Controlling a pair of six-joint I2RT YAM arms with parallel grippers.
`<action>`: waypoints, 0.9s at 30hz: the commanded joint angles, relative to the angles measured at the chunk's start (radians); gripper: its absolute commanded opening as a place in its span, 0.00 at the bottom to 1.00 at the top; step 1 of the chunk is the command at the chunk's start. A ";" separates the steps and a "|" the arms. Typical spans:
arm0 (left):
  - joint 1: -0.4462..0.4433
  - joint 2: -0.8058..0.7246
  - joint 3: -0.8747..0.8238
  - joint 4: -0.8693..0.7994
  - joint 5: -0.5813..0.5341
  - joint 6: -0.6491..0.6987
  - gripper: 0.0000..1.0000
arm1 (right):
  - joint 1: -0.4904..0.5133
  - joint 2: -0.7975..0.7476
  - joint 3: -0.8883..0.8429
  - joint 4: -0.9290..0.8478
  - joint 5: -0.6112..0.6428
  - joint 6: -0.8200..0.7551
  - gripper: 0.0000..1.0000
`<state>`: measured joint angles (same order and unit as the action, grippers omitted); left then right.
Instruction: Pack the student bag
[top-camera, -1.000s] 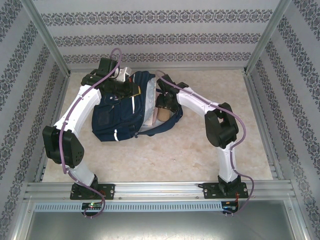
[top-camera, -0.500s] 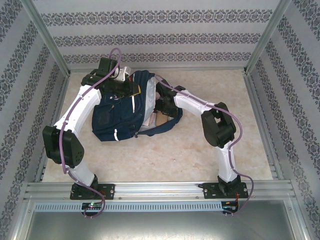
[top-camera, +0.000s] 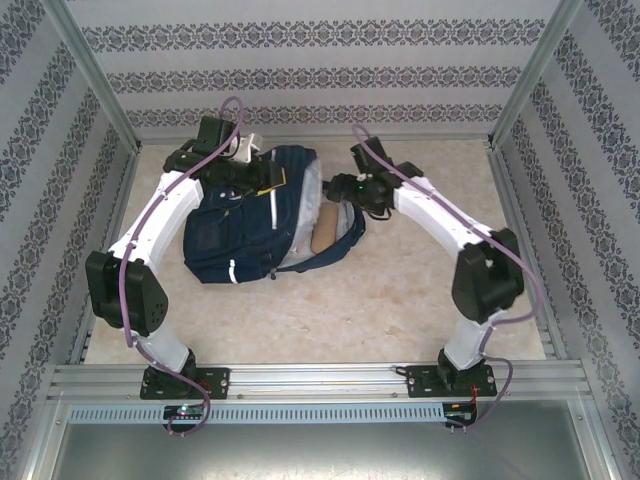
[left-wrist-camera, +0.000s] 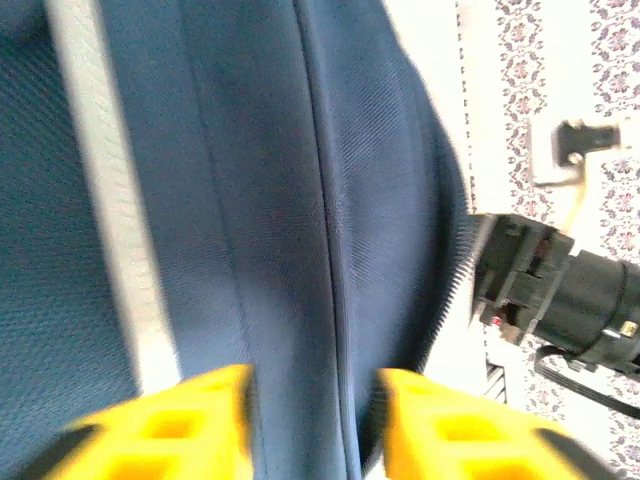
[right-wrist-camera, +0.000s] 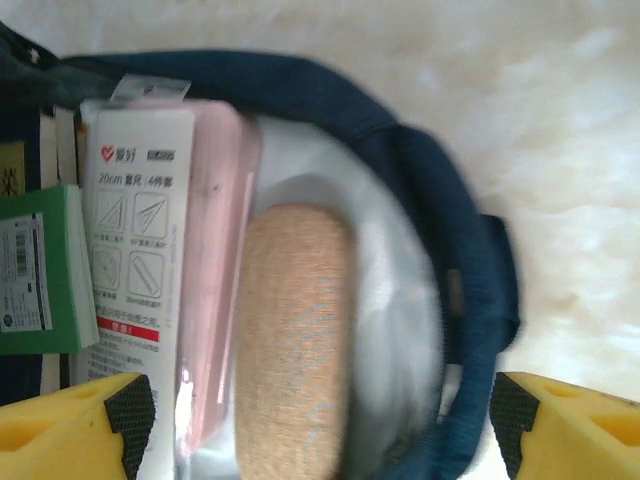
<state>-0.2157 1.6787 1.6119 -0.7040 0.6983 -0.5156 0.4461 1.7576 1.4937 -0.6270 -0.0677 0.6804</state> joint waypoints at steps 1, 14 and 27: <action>-0.007 -0.019 -0.021 0.054 0.004 -0.001 0.54 | -0.010 -0.083 -0.112 0.071 0.016 -0.018 0.88; 0.007 -0.232 -0.336 0.033 -0.286 -0.145 0.56 | 0.107 -0.248 -0.336 0.212 0.019 -0.071 0.78; 0.020 -0.567 -0.996 0.300 -0.379 -0.640 0.50 | 0.437 -0.263 -0.491 0.400 0.120 -0.117 0.69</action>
<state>-0.2073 1.1618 0.6800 -0.5312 0.3531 -0.9775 0.8379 1.4872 1.0122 -0.2905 0.0021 0.5938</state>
